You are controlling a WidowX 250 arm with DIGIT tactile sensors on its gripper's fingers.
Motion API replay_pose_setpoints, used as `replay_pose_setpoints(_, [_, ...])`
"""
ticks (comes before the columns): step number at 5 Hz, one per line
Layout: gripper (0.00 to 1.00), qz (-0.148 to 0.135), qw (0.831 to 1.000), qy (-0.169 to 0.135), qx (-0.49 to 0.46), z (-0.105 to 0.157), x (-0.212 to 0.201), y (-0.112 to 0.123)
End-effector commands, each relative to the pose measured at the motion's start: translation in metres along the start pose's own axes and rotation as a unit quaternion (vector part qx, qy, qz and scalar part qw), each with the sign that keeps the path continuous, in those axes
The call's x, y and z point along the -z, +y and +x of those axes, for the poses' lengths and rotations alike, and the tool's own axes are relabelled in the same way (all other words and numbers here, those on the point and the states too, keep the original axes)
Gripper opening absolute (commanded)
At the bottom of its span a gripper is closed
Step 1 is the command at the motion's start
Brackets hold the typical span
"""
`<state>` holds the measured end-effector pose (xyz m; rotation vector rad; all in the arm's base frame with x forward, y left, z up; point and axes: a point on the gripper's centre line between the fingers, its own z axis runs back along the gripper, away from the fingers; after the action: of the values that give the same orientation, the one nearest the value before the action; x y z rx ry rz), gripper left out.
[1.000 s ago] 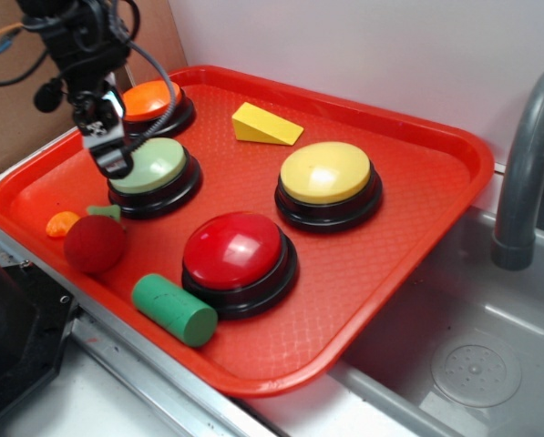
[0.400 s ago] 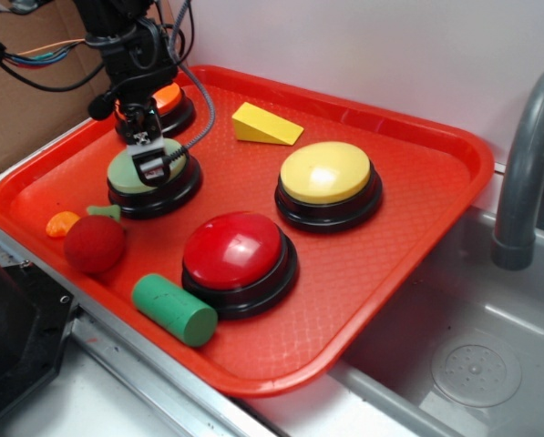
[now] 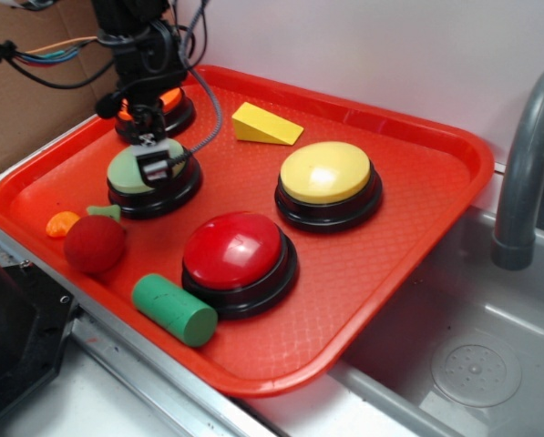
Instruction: Push the green button.
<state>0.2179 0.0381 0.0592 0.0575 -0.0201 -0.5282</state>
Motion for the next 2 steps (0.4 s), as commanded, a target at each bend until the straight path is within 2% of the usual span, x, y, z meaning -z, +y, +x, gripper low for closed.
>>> replay_pose_setpoints(1, [1.0, -0.005, 0.997, -0.035, -0.074, -0.0146, -0.0606, 0.0003])
replay_pose_setpoints(2, [1.0, -0.017, 0.998, -0.026, -0.057, -0.0178, -0.0684, 0.0039])
